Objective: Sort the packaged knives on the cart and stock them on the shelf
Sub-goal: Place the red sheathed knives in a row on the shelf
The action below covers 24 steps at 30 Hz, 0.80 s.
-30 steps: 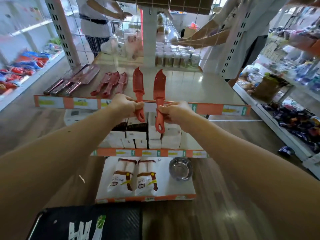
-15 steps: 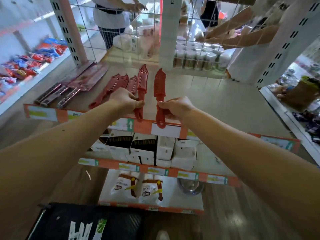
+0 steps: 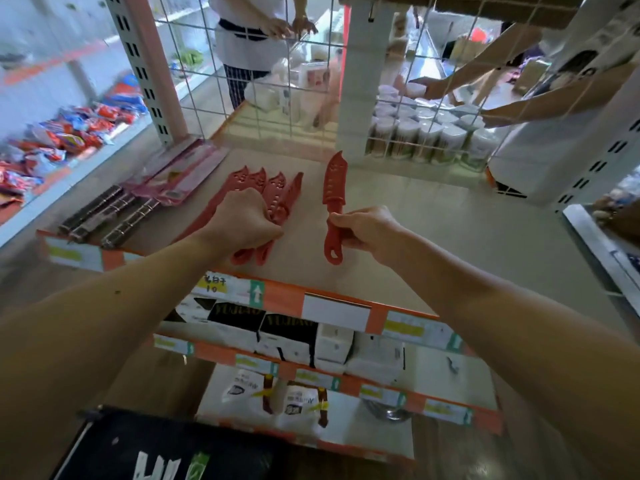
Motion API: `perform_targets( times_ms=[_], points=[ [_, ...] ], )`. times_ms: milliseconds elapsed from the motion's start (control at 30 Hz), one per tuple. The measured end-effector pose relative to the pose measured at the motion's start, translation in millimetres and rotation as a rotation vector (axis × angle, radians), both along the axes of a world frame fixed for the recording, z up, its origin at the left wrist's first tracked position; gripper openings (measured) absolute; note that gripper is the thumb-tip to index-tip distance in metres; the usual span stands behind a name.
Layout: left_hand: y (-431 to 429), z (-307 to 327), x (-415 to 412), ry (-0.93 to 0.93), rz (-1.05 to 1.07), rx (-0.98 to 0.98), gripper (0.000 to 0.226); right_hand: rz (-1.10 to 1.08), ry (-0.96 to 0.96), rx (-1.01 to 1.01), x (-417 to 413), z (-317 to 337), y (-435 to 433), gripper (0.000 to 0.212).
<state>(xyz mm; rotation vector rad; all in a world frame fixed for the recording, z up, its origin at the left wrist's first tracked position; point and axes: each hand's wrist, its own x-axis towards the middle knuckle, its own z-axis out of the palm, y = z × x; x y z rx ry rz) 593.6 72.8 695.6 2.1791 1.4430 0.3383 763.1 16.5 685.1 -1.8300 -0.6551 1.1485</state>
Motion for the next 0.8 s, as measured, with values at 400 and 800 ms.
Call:
perform_targets(
  times_ms=[400,800],
  points=[
    [-14.7,-6.4,12.2,0.210,-0.144,0.158,0.020,-0.045,-0.316,-0.036,-13.8,-9.2,-4.0,0.025],
    [-2.5,-7.2,12.8,0.266,-0.215,0.117,0.026,-0.155,0.011,-0.012,-26.7,-1.1,-5.6,0.029]
  ],
)
